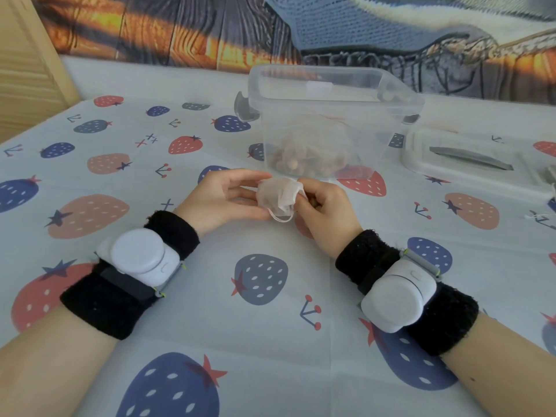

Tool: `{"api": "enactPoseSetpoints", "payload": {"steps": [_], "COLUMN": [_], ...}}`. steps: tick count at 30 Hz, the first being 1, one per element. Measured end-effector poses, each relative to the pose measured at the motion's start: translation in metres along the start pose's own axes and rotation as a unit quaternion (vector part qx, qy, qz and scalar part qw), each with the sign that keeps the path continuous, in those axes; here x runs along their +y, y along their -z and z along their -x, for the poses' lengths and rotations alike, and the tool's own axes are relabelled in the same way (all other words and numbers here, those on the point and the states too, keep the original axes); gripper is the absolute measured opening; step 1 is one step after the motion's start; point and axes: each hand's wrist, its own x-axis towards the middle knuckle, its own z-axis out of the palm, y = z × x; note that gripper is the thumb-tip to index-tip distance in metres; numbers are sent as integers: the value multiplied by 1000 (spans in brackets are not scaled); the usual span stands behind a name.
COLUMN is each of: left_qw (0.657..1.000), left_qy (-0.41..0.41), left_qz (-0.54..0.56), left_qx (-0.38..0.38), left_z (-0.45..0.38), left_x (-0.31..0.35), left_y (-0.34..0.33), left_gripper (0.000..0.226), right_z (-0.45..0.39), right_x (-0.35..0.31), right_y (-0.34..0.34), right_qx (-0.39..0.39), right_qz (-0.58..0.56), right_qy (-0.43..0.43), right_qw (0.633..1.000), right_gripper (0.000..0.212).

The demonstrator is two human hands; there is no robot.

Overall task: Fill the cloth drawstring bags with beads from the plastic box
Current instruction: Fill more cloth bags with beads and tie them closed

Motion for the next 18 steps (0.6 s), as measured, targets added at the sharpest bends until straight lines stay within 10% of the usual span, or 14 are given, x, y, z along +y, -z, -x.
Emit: {"api": "enactPoseSetpoints", "payload": {"steps": [18], "left_qw": [999], "left_qy": [-13], "left_qz": [-10], "left_qx": [30], "left_z": [1], "left_x": [3], "left_y": [0], "left_gripper": [52], "right_z": [-1], "right_x": [-3], "right_y": [2], "right_qx": [50], "right_qz": [-33], "right_qy": [-38], "right_qw": [997], "right_gripper": [30]}}
